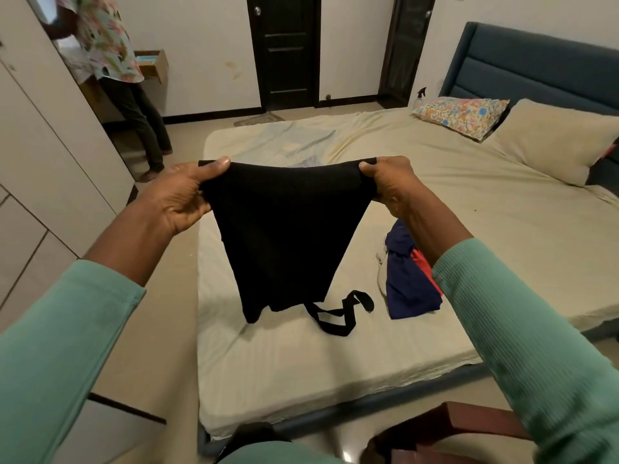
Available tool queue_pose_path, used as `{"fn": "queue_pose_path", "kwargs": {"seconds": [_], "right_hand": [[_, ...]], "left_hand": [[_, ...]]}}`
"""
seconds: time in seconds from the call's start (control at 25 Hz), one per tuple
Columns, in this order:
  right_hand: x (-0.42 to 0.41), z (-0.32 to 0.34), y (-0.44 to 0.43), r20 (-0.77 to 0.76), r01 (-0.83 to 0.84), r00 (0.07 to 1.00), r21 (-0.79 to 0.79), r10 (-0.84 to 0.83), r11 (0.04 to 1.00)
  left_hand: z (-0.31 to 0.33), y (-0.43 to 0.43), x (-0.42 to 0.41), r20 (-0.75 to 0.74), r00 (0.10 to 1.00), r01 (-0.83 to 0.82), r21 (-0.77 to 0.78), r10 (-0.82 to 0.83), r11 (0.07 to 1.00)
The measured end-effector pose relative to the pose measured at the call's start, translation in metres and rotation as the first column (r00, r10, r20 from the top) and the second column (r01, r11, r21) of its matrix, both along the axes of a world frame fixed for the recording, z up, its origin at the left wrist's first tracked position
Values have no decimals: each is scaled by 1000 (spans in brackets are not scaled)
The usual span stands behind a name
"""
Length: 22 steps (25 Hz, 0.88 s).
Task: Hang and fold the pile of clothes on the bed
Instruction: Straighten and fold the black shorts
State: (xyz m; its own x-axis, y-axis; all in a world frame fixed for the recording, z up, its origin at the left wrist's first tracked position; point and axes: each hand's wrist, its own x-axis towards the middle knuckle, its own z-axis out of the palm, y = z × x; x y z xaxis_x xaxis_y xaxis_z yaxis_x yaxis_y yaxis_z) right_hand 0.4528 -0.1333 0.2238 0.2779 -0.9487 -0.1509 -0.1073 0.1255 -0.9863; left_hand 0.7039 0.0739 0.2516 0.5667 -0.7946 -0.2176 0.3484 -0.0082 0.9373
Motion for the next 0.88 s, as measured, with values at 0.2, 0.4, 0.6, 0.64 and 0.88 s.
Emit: {"fn": "queue_pose_path", "kwargs": {"seconds": [0.2, 0.4, 0.6, 0.64, 0.88], "right_hand": [[16, -11, 5, -51, -58, 997, -105, 53, 993], [17, -26, 11, -4, -48, 999, -99, 48, 994], [7, -35, 15, -64, -60, 997, -156, 51, 986], [4, -36, 15, -41, -39, 999, -156, 32, 987], [-19, -47, 4, 138, 139, 978, 109, -153, 984]], "left_hand": [[-18, 11, 3, -92, 996, 8, 21, -6, 1000], [-46, 21, 2, -140, 986, -79, 66, 87, 995], [-50, 30, -6, 1, 994, 111, 130, -112, 985], [-49, 31, -6, -13, 992, 123, 97, -123, 988], [-49, 24, -26, -134, 990, 40, 33, -35, 999]]}}
